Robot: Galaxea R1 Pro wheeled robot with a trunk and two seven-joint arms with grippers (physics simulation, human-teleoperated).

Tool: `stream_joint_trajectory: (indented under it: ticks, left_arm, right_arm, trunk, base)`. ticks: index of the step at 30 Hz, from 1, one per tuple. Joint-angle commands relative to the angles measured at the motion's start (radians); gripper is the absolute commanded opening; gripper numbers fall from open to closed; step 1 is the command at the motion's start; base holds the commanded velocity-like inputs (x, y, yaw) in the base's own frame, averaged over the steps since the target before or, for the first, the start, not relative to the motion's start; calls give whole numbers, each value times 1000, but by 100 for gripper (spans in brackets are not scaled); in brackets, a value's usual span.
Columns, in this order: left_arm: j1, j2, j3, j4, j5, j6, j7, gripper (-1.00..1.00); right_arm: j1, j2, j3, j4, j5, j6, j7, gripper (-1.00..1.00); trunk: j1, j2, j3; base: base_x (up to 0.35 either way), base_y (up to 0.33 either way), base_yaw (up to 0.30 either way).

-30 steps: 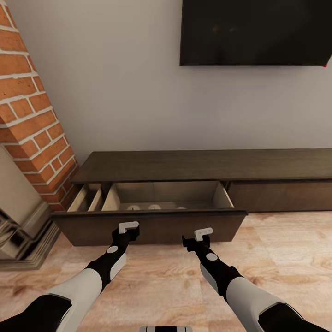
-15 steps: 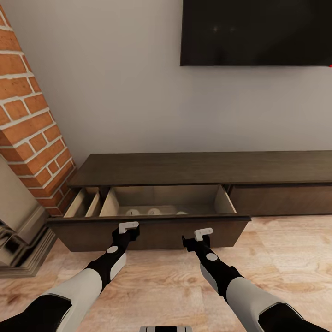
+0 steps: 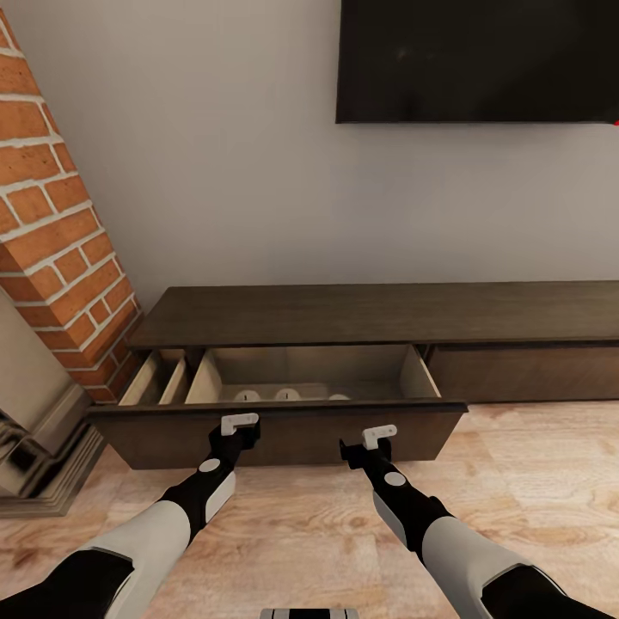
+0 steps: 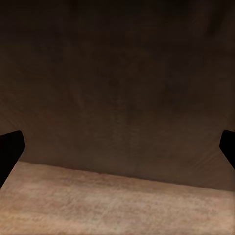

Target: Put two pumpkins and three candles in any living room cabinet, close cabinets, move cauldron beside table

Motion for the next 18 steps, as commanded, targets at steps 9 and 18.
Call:
stream_joint_trajectory:
  ticks: [9, 18]
  left_arm:
    - [-1, 0, -8, 1, 7, -3, 6, 100]
    - [-1, 0, -8, 1, 8, -2, 6, 100]
  right_arm:
    - [-1, 0, 9, 1, -10, -4, -5, 100]
    - [-1, 0, 9, 1, -10, -5, -5, 100]
  trunk:
    - [0, 0, -1]
    - [3, -2, -28]
  base:
    - [0, 0, 0]
    - [0, 0, 0]
